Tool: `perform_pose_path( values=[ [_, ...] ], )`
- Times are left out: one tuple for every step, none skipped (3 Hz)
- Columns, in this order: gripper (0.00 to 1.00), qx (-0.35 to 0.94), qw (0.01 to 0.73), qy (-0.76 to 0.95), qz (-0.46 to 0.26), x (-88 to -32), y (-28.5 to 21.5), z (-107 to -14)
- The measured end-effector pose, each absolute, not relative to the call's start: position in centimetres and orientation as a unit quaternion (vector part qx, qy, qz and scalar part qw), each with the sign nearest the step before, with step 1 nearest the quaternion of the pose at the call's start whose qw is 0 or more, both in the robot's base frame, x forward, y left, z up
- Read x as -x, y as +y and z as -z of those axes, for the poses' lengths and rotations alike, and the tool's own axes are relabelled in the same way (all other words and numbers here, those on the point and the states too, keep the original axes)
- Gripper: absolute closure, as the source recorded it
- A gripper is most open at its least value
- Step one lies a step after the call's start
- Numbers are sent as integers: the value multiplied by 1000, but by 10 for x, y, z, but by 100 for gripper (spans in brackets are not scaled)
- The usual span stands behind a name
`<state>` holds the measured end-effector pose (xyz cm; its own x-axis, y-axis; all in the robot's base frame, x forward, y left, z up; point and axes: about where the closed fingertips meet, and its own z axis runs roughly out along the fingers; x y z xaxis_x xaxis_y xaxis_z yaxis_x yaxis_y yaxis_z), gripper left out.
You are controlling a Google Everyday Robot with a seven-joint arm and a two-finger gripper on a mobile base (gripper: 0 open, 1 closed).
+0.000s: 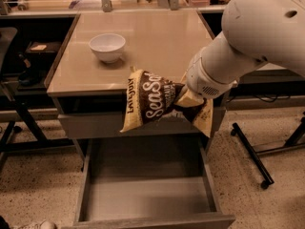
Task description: Pick brown chip bag from middle drawer and place on counter
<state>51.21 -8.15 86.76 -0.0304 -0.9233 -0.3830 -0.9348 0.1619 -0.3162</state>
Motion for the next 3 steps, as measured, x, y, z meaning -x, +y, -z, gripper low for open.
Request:
perform_pose_path(
  values=[
    [100,642,266,719,-15,-530,-82,-875],
    [100,638,267,722,-12,-571,-86,-887],
    [100,638,267,722,4,-618,-89,-912]
  ],
)
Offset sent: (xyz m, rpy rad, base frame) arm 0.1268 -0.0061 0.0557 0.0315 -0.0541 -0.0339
